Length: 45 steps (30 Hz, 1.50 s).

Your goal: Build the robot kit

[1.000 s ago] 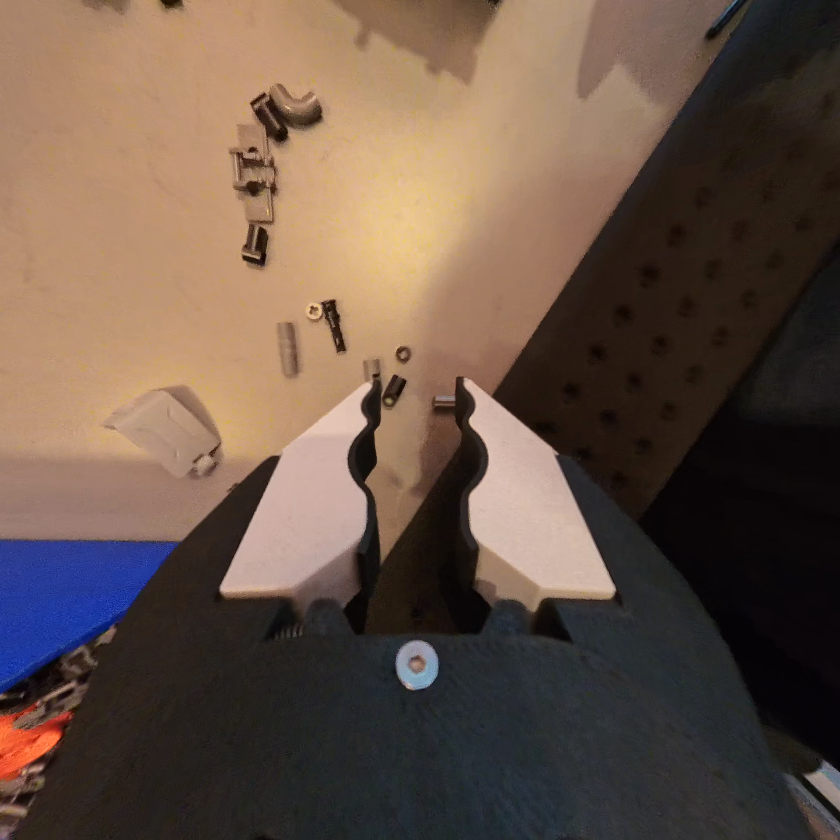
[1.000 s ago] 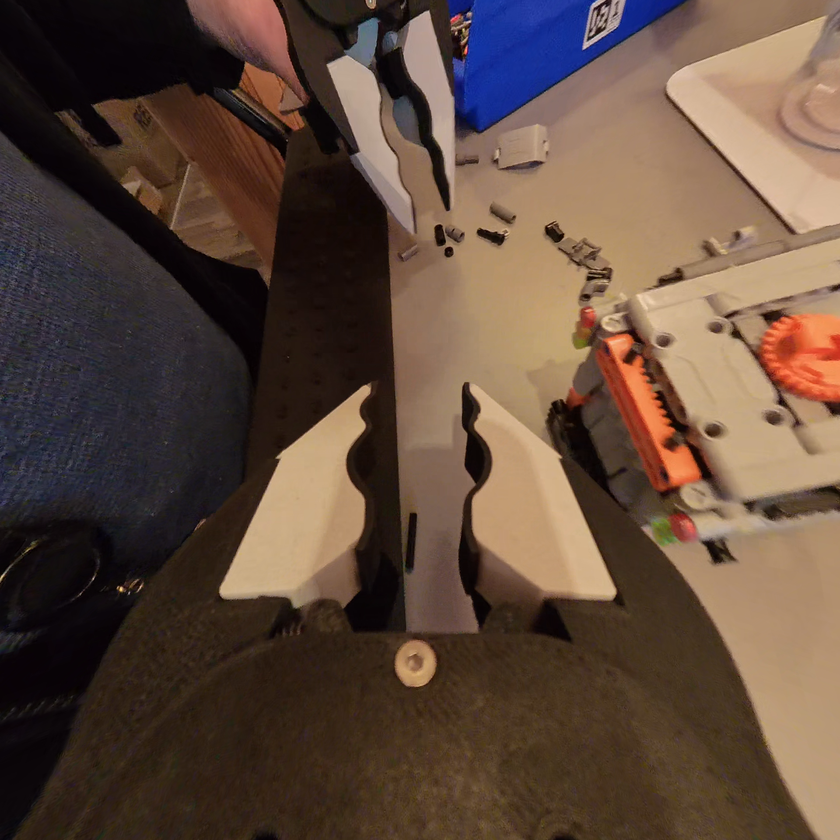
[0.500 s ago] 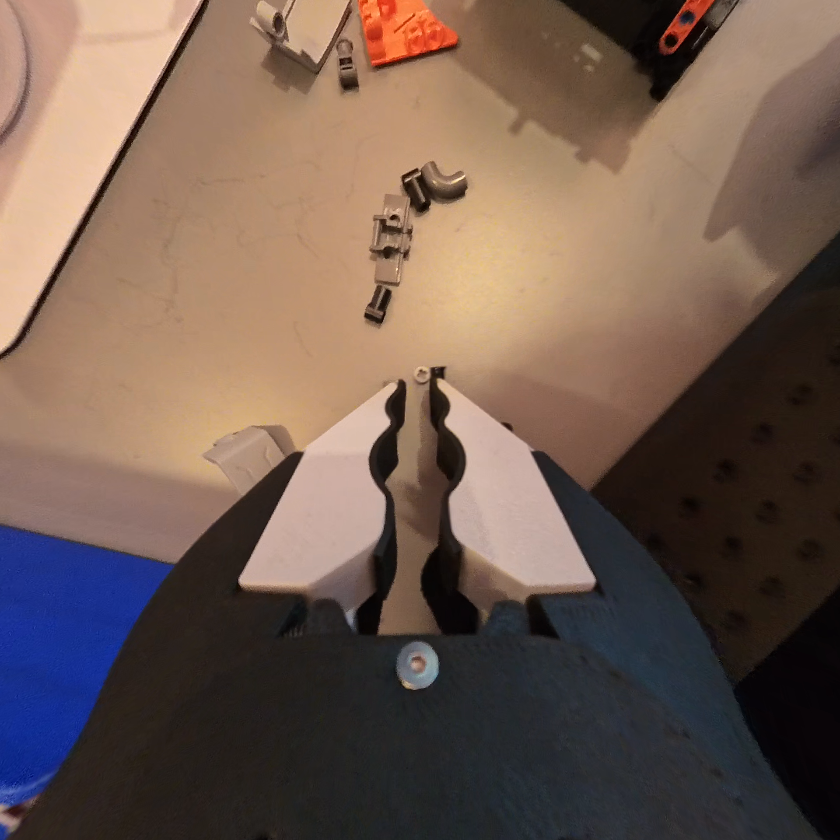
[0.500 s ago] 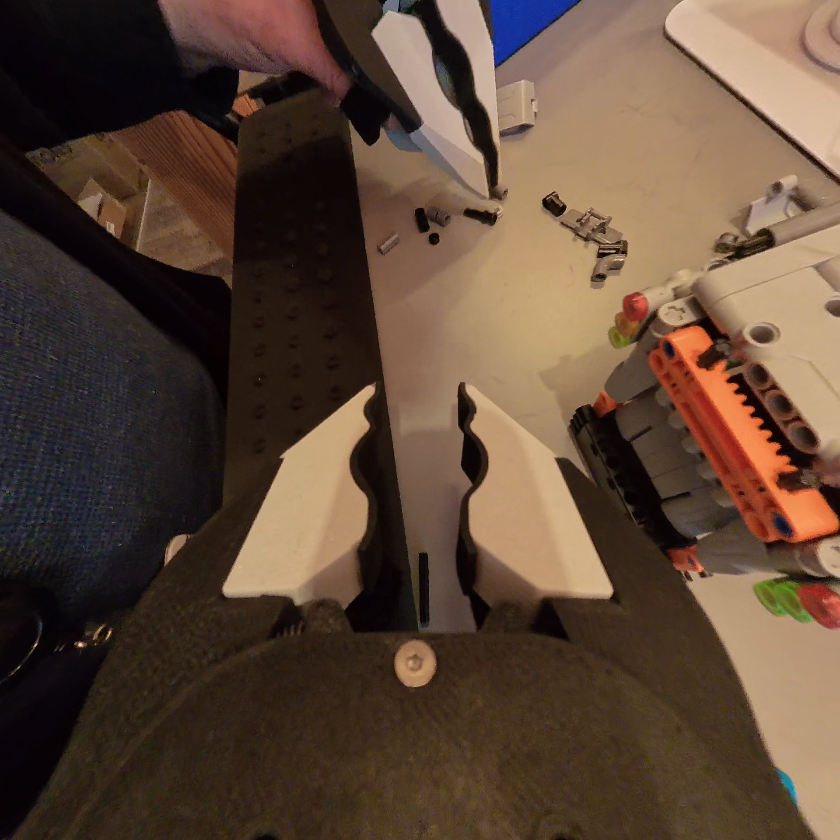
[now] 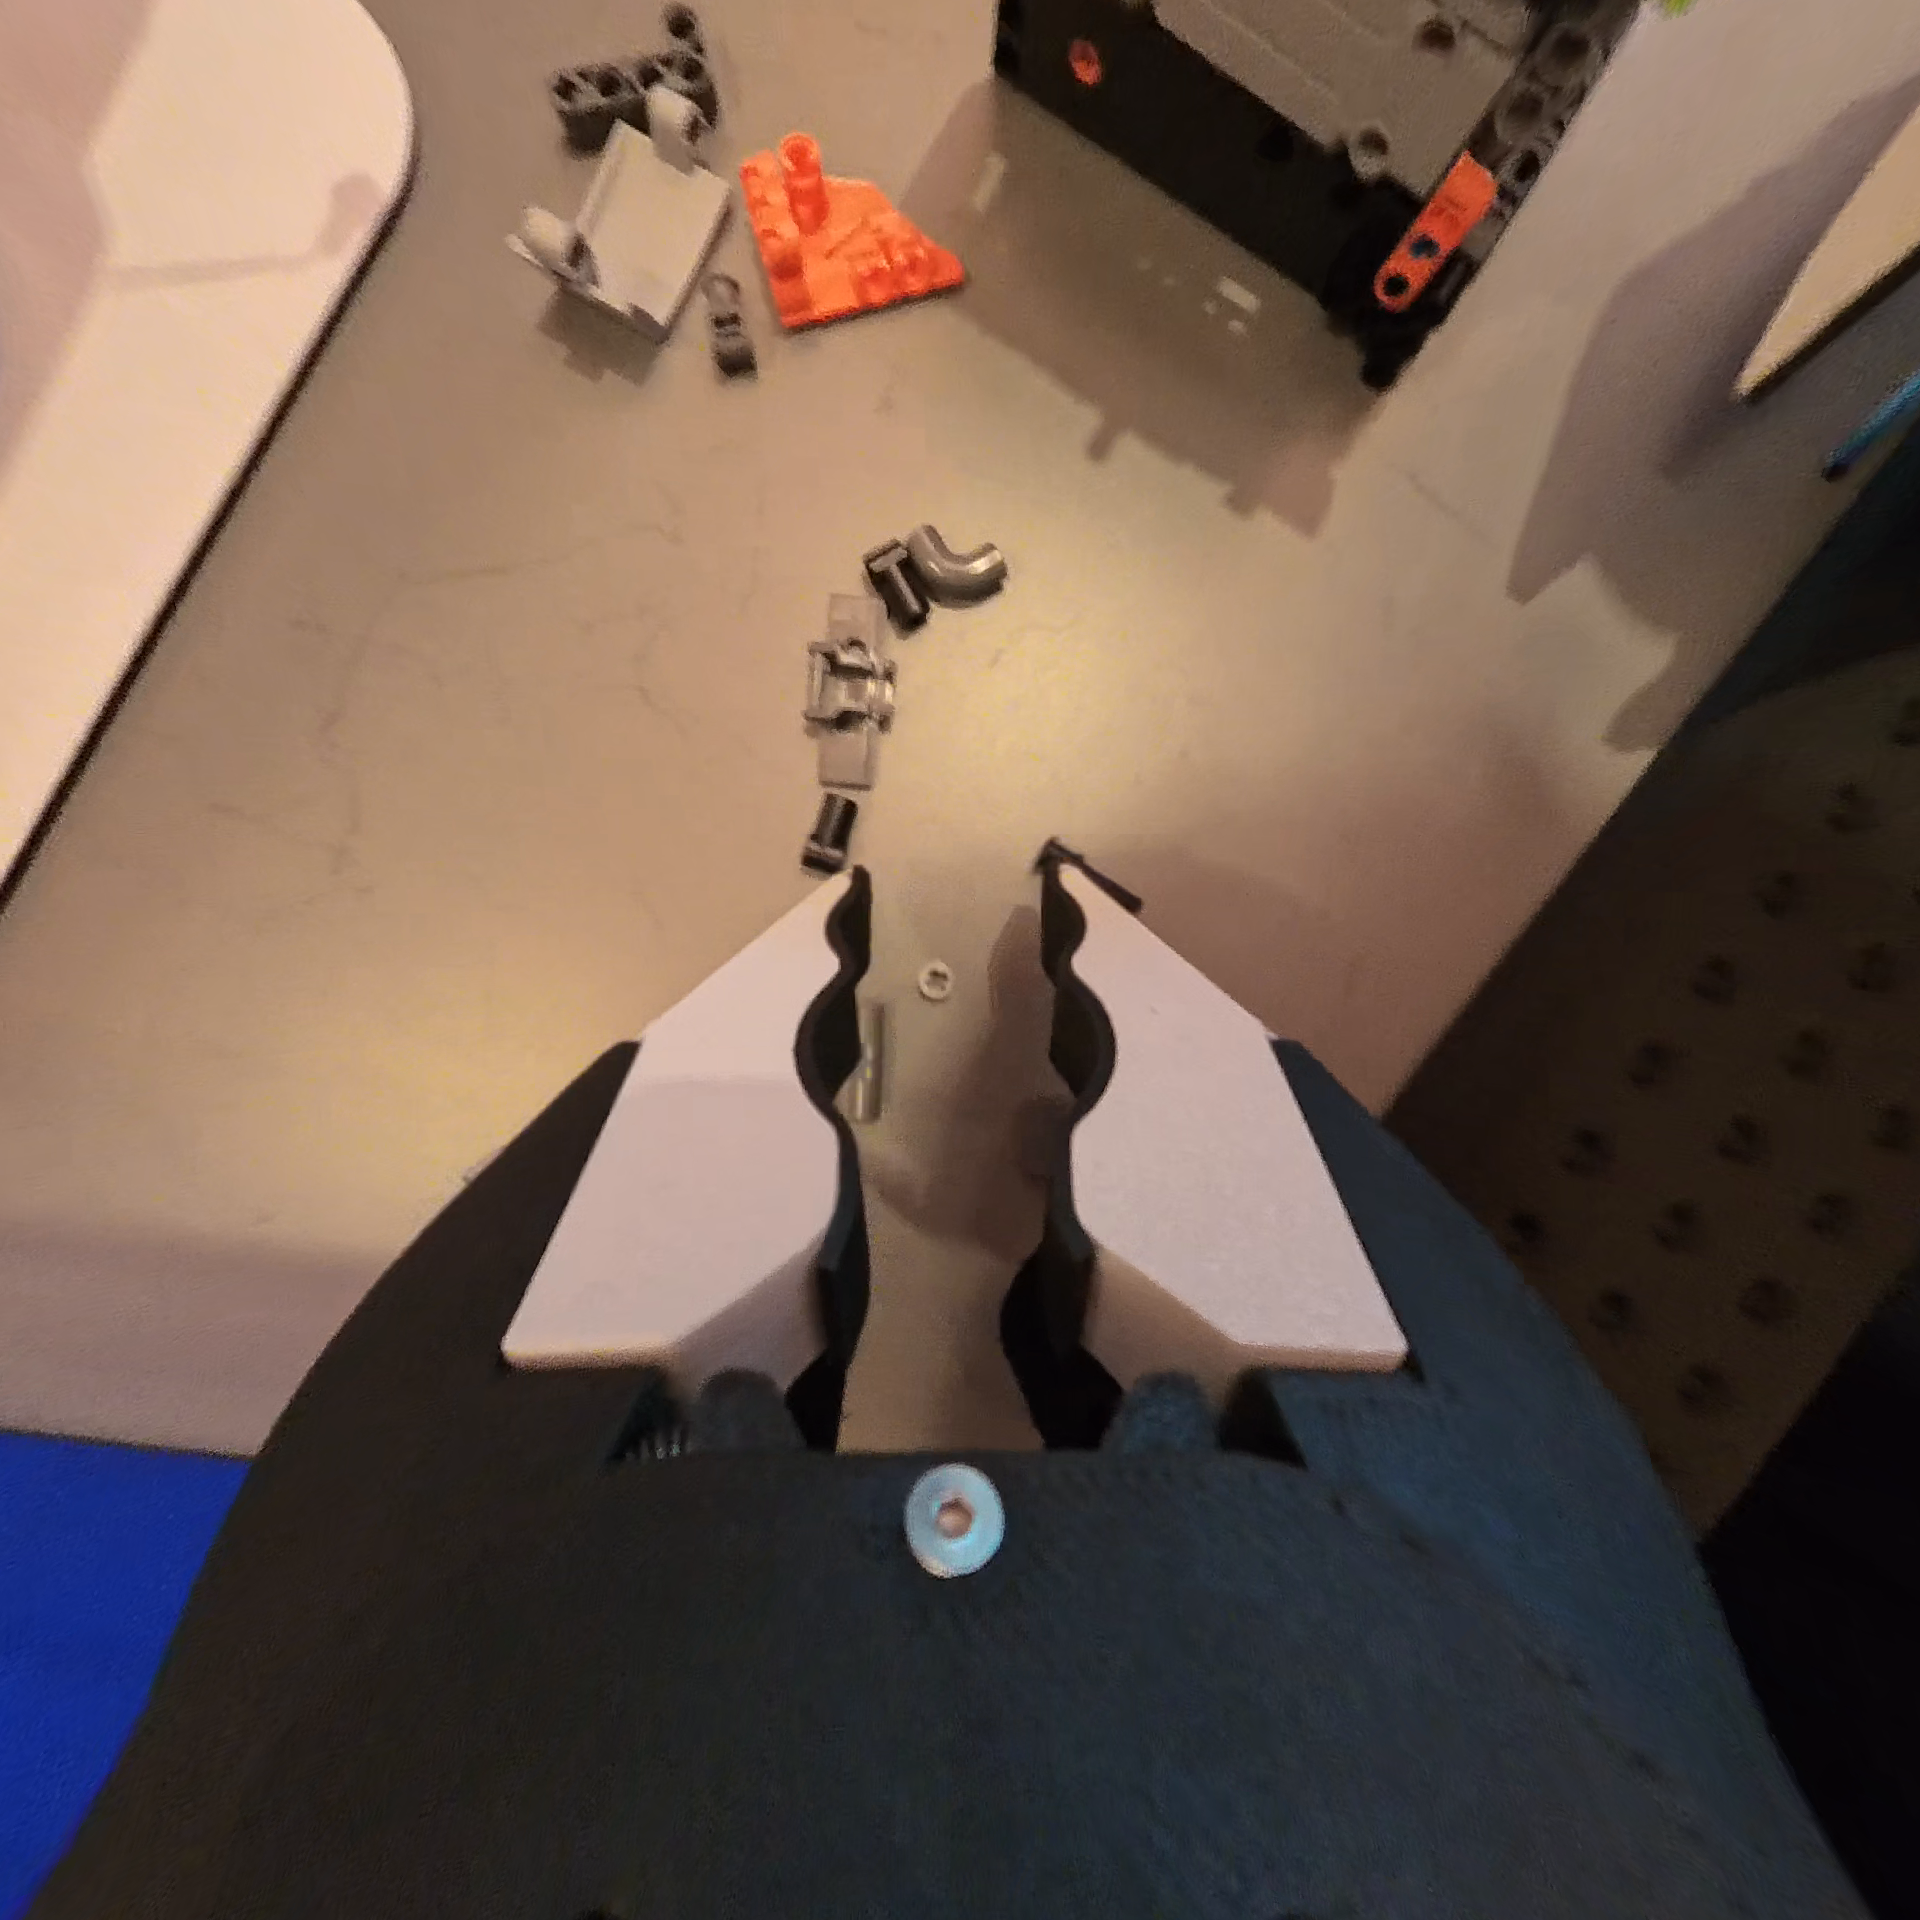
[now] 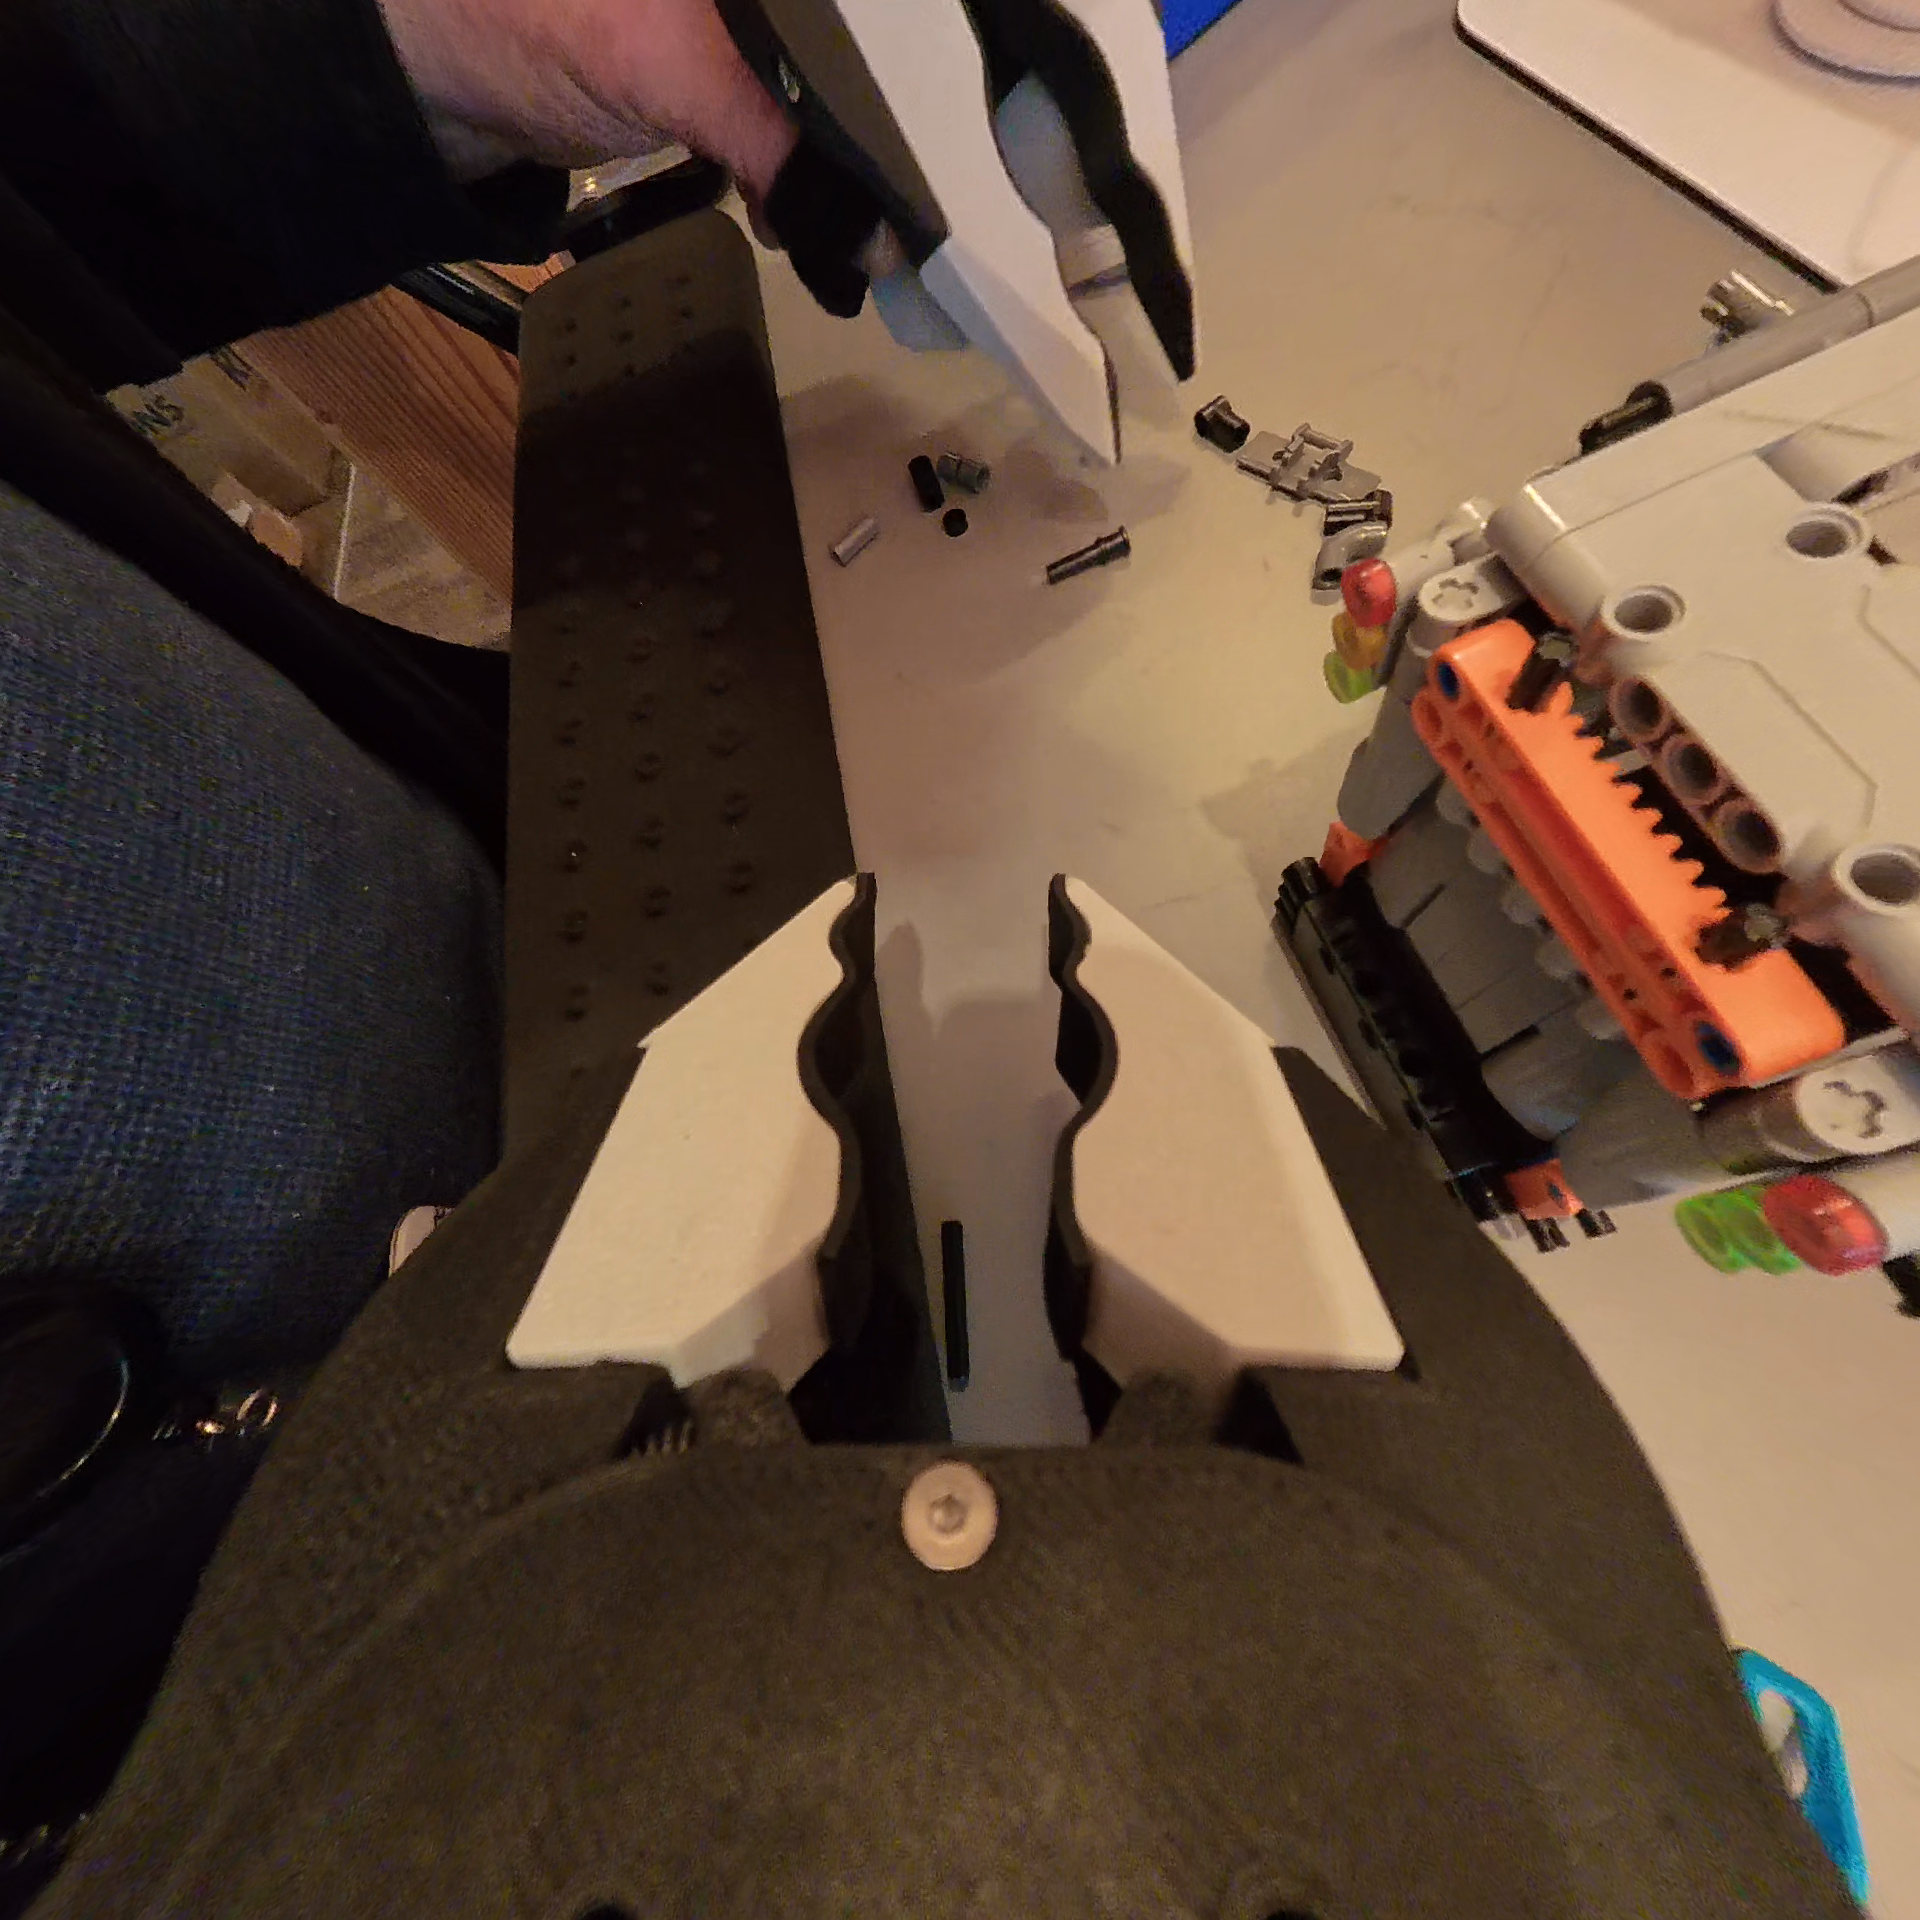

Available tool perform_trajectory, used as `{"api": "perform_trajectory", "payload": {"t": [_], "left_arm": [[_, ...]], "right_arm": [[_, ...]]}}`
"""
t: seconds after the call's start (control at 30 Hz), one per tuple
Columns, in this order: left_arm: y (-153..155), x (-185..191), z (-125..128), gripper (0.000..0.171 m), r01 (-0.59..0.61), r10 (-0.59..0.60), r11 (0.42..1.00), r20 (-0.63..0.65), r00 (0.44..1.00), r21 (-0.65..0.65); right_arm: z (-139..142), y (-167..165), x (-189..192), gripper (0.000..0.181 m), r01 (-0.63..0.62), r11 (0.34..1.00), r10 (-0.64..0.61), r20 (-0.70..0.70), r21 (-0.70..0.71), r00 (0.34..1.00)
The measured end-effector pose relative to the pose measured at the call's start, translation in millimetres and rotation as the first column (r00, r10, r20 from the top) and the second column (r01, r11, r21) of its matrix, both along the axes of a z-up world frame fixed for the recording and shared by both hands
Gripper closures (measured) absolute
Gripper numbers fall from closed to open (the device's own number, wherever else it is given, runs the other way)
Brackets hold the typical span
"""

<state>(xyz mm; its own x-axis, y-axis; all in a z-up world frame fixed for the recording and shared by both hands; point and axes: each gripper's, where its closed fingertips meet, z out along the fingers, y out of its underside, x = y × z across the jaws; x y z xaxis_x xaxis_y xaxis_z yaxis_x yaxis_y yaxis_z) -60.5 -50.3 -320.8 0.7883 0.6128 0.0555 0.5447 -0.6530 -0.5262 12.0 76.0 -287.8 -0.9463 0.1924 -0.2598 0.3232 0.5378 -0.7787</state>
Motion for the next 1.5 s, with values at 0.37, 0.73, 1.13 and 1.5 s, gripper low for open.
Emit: {"api": "perform_trajectory", "payload": {"t": [0.37, 0.73, 1.13, 1.5], "left_arm": [[19, -24, -15, 0.136, -0.055, 0.056, 0.998, 0.038, 0.998, -0.023], [18, 50, 23, 0.129, -0.075, 0.091, 0.981, -0.082, 0.992, 0.179], [-120, 49, -8, 0.132, -0.417, 0.413, 0.907, -0.067, 0.908, -0.06], [-86, 41, -16, 0.165, -0.281, 0.279, 0.958, -0.04, 0.959, -0.054]], "right_arm": [[-3, 5, 1, 0.149, 0.006, 1.0, -0.006, 0.012, 0.006, 1.0], [3, -8, 10, 0.149, -0.05, 0.999, 0.05, 0.013, 0.0, 0.999], [-5, -31, 16, 0.151, -0.077, 0.996, 0.077, -0.001, 0.04, 0.997], [-4, -17, 15, 0.151, -0.007, 0.998, 0.007, 0.009, 0.058, 1.0]]}}
